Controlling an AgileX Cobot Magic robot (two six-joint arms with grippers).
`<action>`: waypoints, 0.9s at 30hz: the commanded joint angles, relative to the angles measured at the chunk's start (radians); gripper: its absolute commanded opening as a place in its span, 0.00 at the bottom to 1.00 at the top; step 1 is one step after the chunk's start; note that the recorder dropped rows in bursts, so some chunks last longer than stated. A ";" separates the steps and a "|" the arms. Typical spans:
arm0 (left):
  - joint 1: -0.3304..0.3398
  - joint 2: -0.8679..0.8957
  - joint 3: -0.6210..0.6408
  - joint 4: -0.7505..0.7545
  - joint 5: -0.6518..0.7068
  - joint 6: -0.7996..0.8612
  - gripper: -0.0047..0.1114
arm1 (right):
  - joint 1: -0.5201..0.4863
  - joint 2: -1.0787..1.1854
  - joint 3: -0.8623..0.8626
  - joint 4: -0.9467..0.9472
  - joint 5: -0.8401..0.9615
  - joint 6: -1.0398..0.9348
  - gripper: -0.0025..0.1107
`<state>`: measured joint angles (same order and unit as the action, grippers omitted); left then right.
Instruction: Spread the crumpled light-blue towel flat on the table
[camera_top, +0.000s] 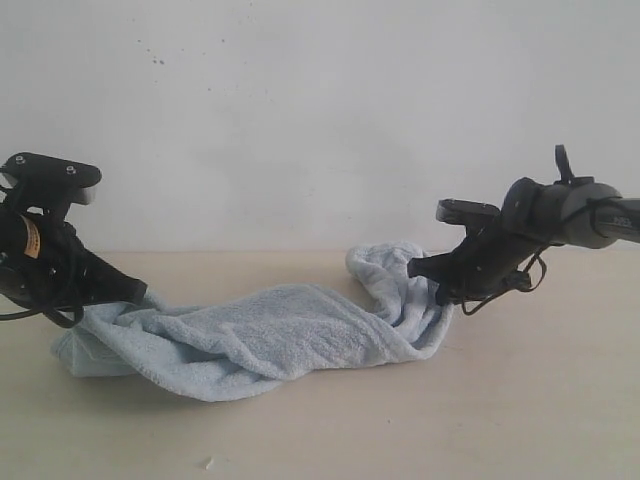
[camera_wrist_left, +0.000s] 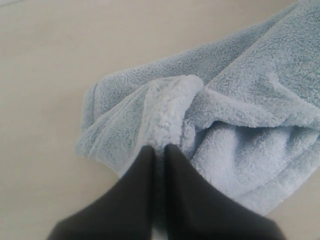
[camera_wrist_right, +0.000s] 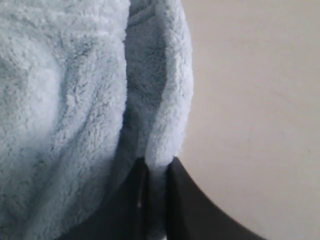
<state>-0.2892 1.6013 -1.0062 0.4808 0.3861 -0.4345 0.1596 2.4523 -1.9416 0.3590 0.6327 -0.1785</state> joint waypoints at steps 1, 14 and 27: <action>0.000 -0.002 0.006 0.006 -0.006 0.002 0.07 | -0.009 -0.011 -0.005 -0.007 0.023 -0.012 0.02; 0.000 -0.184 0.006 0.013 -0.031 -0.063 0.07 | -0.052 -0.287 -0.005 -0.093 0.206 -0.042 0.02; 0.000 -0.438 0.006 -0.023 0.204 -0.009 0.07 | -0.156 -0.535 0.042 -0.241 0.588 -0.007 0.02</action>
<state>-0.2892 1.2090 -1.0038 0.4820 0.5474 -0.4822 0.0139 1.9817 -1.9208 0.1196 1.2095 -0.1871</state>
